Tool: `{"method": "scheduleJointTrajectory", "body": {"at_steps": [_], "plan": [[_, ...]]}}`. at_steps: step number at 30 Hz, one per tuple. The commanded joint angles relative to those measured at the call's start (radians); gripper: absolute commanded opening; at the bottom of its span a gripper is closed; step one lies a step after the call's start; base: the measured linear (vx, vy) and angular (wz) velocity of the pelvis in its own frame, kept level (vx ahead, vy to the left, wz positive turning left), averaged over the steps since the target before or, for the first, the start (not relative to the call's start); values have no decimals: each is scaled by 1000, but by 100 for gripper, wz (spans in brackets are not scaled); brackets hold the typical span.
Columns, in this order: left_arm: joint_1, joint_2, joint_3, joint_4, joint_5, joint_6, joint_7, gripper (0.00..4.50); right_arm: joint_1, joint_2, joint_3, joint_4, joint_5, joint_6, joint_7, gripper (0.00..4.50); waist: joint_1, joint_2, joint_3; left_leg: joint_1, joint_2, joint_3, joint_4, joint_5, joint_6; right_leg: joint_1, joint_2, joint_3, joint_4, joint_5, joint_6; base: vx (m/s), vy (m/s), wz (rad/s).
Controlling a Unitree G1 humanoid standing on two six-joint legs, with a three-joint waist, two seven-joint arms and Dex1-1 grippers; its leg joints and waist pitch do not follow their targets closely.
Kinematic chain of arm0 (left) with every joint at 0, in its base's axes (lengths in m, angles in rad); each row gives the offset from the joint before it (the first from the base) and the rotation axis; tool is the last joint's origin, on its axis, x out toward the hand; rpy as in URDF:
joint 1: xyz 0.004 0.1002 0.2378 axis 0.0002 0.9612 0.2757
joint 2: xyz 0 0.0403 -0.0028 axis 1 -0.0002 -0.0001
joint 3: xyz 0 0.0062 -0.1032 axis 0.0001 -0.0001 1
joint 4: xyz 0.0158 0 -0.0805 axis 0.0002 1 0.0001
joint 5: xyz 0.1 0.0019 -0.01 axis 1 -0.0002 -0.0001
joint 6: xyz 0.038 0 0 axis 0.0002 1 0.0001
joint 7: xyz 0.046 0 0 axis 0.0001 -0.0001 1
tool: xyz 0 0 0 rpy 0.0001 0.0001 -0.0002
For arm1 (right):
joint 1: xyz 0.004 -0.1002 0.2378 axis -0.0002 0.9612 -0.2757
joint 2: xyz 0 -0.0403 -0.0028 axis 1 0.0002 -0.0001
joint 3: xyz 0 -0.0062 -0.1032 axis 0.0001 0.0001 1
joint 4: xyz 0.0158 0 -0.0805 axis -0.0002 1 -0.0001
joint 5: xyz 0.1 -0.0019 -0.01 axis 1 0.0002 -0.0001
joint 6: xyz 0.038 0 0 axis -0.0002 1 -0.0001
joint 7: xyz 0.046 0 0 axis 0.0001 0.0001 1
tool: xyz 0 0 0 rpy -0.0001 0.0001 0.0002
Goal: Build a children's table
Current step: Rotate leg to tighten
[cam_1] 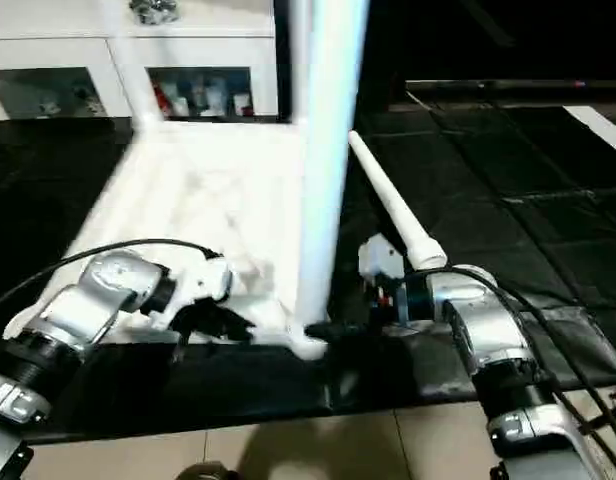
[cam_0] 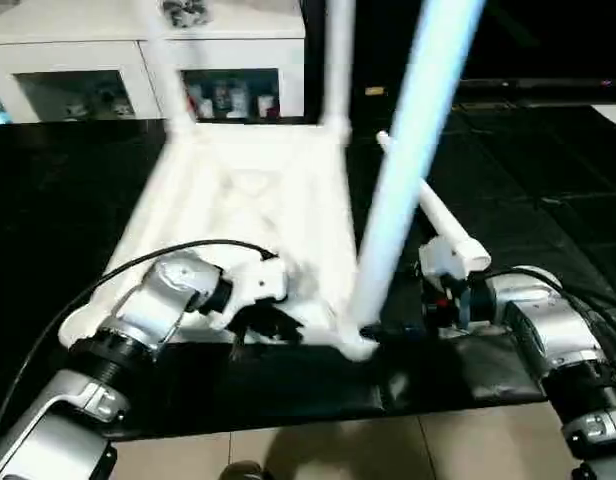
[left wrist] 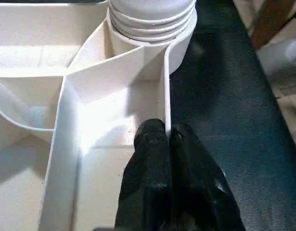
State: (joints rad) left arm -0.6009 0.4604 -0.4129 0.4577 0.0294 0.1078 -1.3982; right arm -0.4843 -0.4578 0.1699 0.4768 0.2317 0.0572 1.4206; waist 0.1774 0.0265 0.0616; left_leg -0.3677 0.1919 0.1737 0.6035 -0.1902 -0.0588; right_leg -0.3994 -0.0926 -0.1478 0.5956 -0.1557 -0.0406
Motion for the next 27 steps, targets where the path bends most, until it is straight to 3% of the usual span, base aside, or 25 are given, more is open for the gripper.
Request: {"method": "scheduleJointTrajectory", "body": {"at_steps": [1, 22, 27], "plan": [[-23, -7, -34, 2, -1, -23, -51, 0, -25, -12, 13, 7, -9, -8, 32, 384, -7, 2, -84, 12, 56, -17, -68, -188, 51, 57, -83, 72, -69, -277, -169, 0, 0, 0], [-42, -11, -42, 59, 7, -74, -78, 0, -44, 13, 46, 38, 1, -21, 104, 206, -9, 2, -86, 11, 57, -18, -67, -178, 55, 57, -81, 70, -66, -269, -171, 0, 0, 0], [-42, -10, -43, 66, 9, -75, -77, 0, -37, 7, 51, 34, 5, -12, 119, 196, -7, 3, -88, 12, 57, -18, -66, -170, 57, 57, -81, 70, -65, -260, -174, 0, 0, 0]]}}
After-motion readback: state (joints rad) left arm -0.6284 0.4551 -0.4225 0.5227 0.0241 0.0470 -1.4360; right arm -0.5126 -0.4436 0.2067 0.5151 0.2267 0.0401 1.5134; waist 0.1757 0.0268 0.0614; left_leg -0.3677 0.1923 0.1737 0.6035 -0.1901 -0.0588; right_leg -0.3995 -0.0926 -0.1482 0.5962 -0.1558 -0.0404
